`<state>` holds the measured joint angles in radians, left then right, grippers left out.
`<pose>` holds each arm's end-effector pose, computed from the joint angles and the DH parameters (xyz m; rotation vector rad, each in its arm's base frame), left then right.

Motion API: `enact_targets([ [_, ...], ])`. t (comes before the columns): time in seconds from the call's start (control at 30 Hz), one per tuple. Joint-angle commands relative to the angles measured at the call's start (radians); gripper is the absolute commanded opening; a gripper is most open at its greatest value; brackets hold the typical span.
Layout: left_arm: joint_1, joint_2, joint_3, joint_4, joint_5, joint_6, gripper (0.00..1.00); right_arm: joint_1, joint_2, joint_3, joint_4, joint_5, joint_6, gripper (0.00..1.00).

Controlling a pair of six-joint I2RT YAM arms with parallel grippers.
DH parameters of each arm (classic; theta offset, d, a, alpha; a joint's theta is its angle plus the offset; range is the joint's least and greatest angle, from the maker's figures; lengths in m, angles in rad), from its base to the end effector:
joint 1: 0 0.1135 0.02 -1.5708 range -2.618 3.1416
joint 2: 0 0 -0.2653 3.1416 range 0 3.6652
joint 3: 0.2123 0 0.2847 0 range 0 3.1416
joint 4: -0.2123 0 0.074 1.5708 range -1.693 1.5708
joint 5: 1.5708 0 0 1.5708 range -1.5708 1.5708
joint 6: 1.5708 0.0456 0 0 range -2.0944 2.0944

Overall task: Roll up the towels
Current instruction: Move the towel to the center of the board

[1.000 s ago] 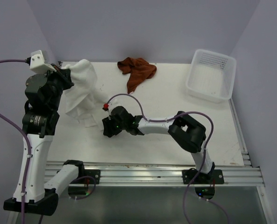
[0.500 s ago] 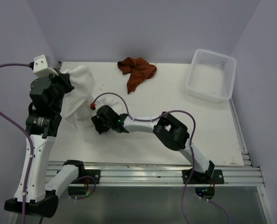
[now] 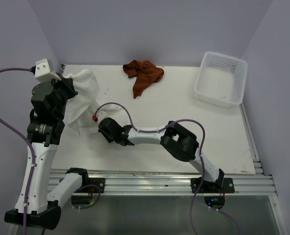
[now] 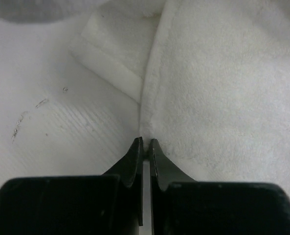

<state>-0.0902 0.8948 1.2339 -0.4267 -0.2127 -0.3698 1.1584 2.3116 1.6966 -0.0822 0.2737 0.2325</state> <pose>0.2146 -0.0097 0.4592 -0.3900 1.6128 -0.1732 0.2323 0.5002 0.1220 -0.8831 2.0960 0.4390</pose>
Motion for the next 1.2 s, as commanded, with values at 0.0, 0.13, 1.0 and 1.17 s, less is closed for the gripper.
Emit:
enact_targets([
  [0.0,-0.003,-0.026,-0.002,0.083,0.009,0.035,0.00,0.004,-0.050,-0.157,-0.090,0.042,0.001,0.00],
  [0.13,-0.003,-0.028,-0.016,0.074,0.018,0.022,0.00,-0.012,-0.254,-0.320,-0.099,0.055,0.016,0.00],
  [1.0,-0.008,-0.208,-0.821,0.337,0.595,-0.446,0.06,-0.479,-1.330,-0.833,-0.617,0.439,0.179,0.00],
  [1.17,-0.009,-0.197,-0.768,0.232,0.477,-0.374,0.61,-0.486,-1.337,-0.851,-0.593,0.424,0.194,0.00],
])
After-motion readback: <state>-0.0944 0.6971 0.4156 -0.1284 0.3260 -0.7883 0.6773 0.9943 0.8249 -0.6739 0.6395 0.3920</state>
